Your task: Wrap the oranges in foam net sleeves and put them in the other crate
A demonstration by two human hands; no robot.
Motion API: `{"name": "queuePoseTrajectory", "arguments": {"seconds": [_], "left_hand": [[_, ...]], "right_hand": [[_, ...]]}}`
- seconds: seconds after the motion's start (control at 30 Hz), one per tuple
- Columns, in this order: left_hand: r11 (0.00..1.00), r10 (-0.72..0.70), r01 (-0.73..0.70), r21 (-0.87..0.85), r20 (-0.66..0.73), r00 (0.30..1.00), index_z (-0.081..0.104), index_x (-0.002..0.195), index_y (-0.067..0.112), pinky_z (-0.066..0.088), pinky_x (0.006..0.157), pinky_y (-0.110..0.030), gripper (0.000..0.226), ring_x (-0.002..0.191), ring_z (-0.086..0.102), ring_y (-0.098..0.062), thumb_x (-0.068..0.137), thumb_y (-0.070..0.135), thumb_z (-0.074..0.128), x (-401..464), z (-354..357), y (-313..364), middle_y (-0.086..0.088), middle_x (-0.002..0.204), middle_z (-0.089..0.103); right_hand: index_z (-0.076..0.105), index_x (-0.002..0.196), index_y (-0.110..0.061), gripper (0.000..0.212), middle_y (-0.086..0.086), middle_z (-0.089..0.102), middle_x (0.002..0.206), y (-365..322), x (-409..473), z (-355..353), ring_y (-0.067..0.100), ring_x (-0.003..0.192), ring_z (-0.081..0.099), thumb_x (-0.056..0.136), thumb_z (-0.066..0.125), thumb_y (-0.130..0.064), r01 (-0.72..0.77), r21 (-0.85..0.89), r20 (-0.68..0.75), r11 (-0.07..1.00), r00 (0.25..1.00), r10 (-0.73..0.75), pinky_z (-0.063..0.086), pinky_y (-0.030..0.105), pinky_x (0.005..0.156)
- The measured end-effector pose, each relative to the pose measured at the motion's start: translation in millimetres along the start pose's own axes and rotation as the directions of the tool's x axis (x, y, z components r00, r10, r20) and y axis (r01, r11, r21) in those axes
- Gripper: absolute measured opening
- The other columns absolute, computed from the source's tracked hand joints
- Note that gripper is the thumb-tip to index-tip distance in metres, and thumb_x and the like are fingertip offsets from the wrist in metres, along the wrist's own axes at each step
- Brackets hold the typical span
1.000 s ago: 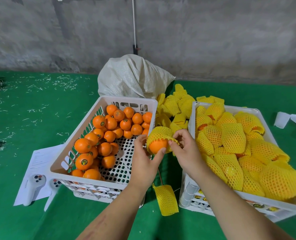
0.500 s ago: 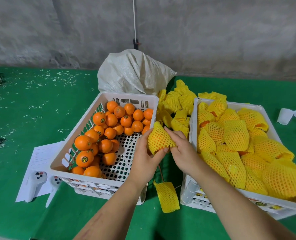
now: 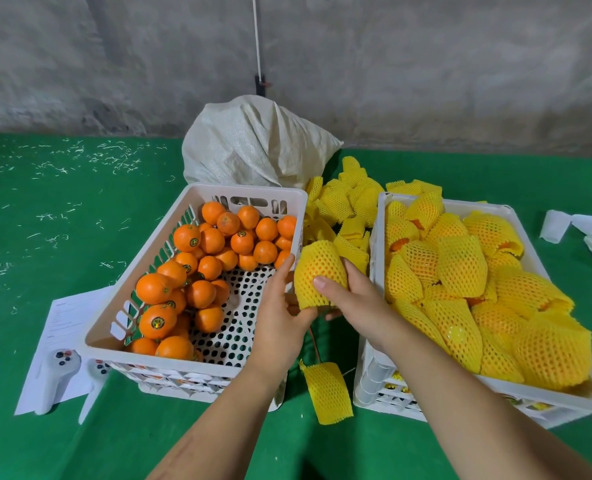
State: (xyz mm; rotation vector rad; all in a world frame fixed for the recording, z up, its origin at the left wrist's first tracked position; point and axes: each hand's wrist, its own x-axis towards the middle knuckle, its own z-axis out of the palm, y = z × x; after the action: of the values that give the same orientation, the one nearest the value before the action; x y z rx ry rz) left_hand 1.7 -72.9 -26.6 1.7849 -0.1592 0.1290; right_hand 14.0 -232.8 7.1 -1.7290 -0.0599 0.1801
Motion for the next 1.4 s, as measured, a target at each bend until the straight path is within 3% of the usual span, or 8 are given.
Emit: {"name": "queuePoseTrajectory", "arguments": {"seconds": [0.13,0.3,0.57,0.63,0.77,0.93,1.13,1.4], "left_hand": [[1.0,-0.021,0.019,-0.024,-0.09,0.996,0.071,0.119,0.024,0.061,0.087,-0.036,0.031,0.096,0.074,-0.009,0.094,0.006,0.076,-2,1,-1,0.012,0.104,0.078],[1.0,0.02,-0.021,0.013,0.093,0.995,0.064,0.115,0.033,0.049,0.069,-0.015,0.028,0.075,0.065,-0.005,0.097,0.014,0.075,-5,5,1,0.01,0.088,0.072],[0.996,0.03,-0.044,0.08,0.17,0.985,0.064,0.121,0.035,0.04,0.056,-0.011,0.019,0.06,0.055,-0.002,0.105,0.025,0.064,-3,5,-2,0.01,0.085,0.067],[0.994,0.022,-0.04,0.105,0.169,0.985,0.064,0.12,0.036,0.038,0.055,-0.011,0.018,0.058,0.053,-0.002,0.105,0.025,0.063,-2,7,-1,0.011,0.084,0.067],[0.992,0.009,-0.029,0.121,0.162,0.987,0.063,0.119,0.037,0.038,0.054,-0.013,0.018,0.057,0.052,-0.003,0.106,0.025,0.062,-3,7,1,0.011,0.083,0.066],[0.998,-0.016,0.007,0.062,0.148,0.989,0.066,0.118,0.033,0.039,0.052,-0.017,0.016,0.057,0.049,-0.005,0.108,0.022,0.059,-5,4,6,0.008,0.081,0.066],[0.999,-0.031,0.027,0.032,0.144,0.989,0.067,0.118,0.031,0.039,0.053,-0.019,0.016,0.058,0.048,-0.004,0.108,0.022,0.059,-6,2,6,0.005,0.082,0.066],[0.999,-0.018,0.014,0.034,0.134,0.991,0.068,0.118,0.029,0.041,0.055,-0.012,0.016,0.061,0.052,-0.001,0.107,0.02,0.06,-5,3,4,0.008,0.088,0.068]], "right_hand": [[0.053,0.13,-0.056,0.062,-0.018,0.067,0.124,-1,1,-3,0.01,0.11,0.068,0.073,0.071,-0.07,-0.002,0.15,-0.088,0.989,0.996,0.015,0.061,0.032,0.078],[0.039,0.15,-0.041,0.085,-0.018,0.054,0.138,-1,-2,-5,0.01,0.126,0.057,0.076,0.071,-0.068,0.033,0.138,-0.233,0.99,0.973,0.0,0.054,0.026,0.093],[0.033,0.139,-0.064,0.072,-0.02,0.039,0.143,-17,-53,-74,-0.002,0.125,0.045,0.08,0.072,-0.054,0.087,-0.333,-0.594,0.939,0.754,-0.281,0.038,0.016,0.095],[0.032,0.151,-0.046,0.071,-0.012,0.029,0.156,-4,-61,-91,0.013,0.142,0.034,0.09,0.069,-0.045,-0.076,-0.641,-0.526,0.764,0.768,-0.365,0.038,0.027,0.107],[0.02,0.162,-0.039,0.068,-0.004,0.003,0.172,22,-56,-84,0.019,0.158,-0.005,0.1,0.036,-0.063,-0.242,-0.801,-0.352,0.548,0.93,-0.103,0.02,0.049,0.126],[0.019,0.162,-0.035,0.075,0.004,0.007,0.172,11,-47,-90,0.026,0.158,0.003,0.096,0.036,-0.067,-0.241,-0.885,-0.28,0.398,0.959,-0.041,0.012,0.045,0.128],[0.019,0.162,-0.028,0.086,0.001,0.007,0.172,-16,-41,-93,0.025,0.159,0.001,0.092,0.028,-0.076,-0.255,-0.849,-0.354,0.463,0.925,-0.14,0.01,0.048,0.127],[-0.003,0.164,-0.018,0.095,0.005,-0.015,0.171,6,-37,-69,0.028,0.156,-0.02,0.096,0.036,-0.072,-0.293,-0.907,-0.3,0.303,0.954,0.025,-0.003,0.049,0.127]]}}
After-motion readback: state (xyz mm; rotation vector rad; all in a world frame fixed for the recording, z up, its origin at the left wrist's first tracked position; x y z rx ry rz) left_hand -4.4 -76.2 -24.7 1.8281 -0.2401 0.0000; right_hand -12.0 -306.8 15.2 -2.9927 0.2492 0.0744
